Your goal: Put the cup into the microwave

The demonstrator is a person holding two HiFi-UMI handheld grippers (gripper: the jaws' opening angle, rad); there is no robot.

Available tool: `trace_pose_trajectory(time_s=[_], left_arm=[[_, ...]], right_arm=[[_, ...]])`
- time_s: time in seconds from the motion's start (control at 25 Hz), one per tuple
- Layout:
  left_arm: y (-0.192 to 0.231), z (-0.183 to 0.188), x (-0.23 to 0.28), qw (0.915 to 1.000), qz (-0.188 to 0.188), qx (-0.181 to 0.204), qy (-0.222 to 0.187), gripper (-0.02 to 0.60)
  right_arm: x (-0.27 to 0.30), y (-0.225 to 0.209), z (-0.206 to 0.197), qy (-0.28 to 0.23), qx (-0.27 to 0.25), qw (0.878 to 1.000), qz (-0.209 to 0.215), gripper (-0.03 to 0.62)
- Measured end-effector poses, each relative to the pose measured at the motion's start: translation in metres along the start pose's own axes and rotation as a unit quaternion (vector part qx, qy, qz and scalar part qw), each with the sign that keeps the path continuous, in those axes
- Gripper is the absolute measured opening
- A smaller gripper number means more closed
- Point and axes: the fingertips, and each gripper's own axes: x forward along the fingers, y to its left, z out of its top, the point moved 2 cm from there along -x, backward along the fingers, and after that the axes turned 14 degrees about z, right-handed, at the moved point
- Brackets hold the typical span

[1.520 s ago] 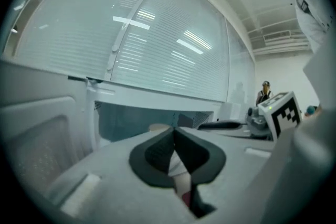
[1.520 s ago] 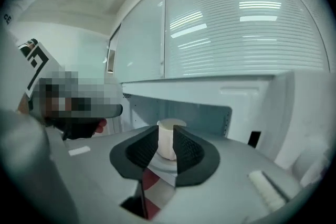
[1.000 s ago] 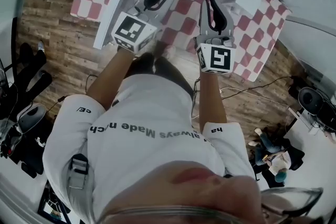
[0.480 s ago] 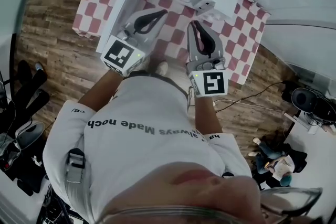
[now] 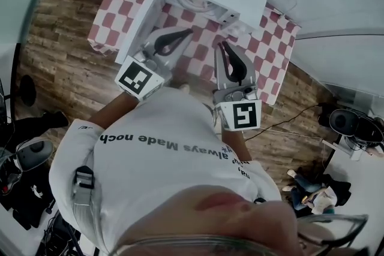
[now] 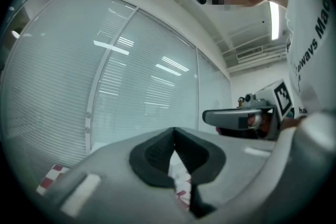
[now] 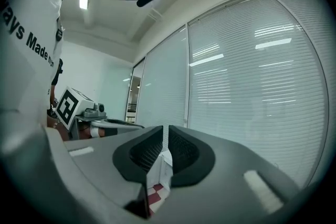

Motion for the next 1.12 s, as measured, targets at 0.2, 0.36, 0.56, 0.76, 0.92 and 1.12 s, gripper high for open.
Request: trace_pose_trajectory(time_s=[0.2,0.36,0.56,0.76,0.92,1.12], left_arm=[[-0.012,0.011,-0.008,0.9999,-0.014,-0.001,-0.009,0.003],[-0.013,0.014,-0.008,0.9998,-0.014,-0.003,-0.014,0.003],[-0.012,0.01,-0.008,0.9999,-0.011,-0.004,-0.003,0.003],[-0.013,0.013,-0.01,0.9998,-0.015,-0.007,-0.009,0.003],[-0.014,0.009,-0.014,0.9998,-0.015,-0.009,-0.001,0.003],[-0.013,0.007,-0.019,0.9999,-0.013,-0.007,-0.001,0.003]], right_arm=[[-0.005,0.011,0.014,-0.007,0.001,1.0,-0.002,0.031],[-0.006,0.014,0.014,-0.001,0.003,1.0,-0.003,0.031],[-0.006,0.014,0.011,0.0,0.009,1.0,-0.004,0.031],[-0.006,0.017,0.014,-0.001,0.005,1.0,-0.005,0.031],[-0.006,0.02,0.013,0.002,0.004,1.0,-0.003,0.029],[-0.006,0.022,0.011,0.004,0.002,1.0,-0.004,0.029]])
